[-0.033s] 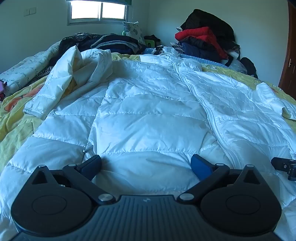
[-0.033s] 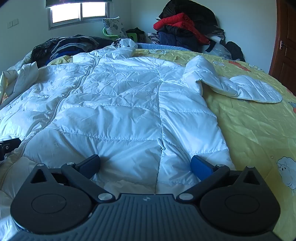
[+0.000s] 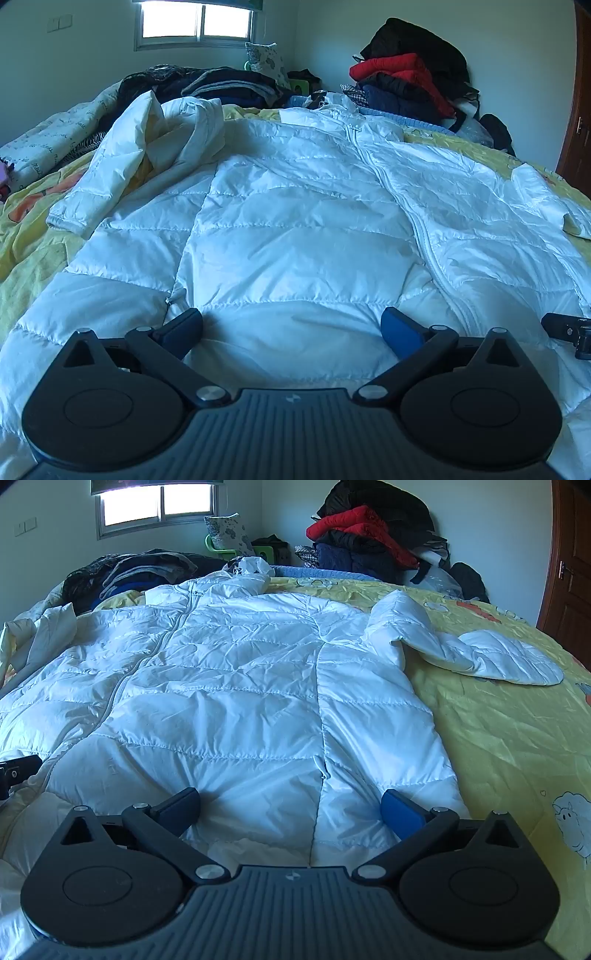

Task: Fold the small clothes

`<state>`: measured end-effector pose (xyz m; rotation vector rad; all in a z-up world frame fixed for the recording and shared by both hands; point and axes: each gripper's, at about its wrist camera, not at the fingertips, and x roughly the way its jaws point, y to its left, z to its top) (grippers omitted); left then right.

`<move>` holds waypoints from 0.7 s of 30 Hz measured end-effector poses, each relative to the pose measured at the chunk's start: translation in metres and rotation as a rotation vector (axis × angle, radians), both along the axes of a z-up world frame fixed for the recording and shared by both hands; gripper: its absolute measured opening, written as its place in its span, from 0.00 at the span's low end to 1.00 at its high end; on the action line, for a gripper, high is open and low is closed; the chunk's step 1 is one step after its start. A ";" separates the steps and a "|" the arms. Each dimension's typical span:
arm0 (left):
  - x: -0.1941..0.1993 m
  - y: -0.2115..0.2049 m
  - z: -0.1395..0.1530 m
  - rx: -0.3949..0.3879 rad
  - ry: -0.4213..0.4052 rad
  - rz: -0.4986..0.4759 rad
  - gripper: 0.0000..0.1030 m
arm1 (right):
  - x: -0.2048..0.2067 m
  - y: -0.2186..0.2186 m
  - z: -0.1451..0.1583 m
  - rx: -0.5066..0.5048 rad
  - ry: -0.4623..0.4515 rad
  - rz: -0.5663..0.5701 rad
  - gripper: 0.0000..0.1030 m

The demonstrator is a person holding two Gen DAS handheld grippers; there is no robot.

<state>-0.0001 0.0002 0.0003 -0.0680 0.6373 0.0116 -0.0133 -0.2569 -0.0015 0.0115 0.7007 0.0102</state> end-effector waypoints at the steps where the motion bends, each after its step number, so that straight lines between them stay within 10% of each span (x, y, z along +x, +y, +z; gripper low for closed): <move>1: 0.000 -0.001 0.000 0.005 0.002 0.000 1.00 | 0.000 0.000 0.000 0.001 0.000 0.000 1.00; 17: 0.011 -0.004 0.015 0.004 0.171 0.065 1.00 | -0.001 -0.004 0.002 0.010 0.019 0.028 1.00; 21: -0.002 -0.009 0.007 0.043 0.107 0.066 1.00 | 0.000 -0.003 0.002 0.004 0.024 0.040 1.00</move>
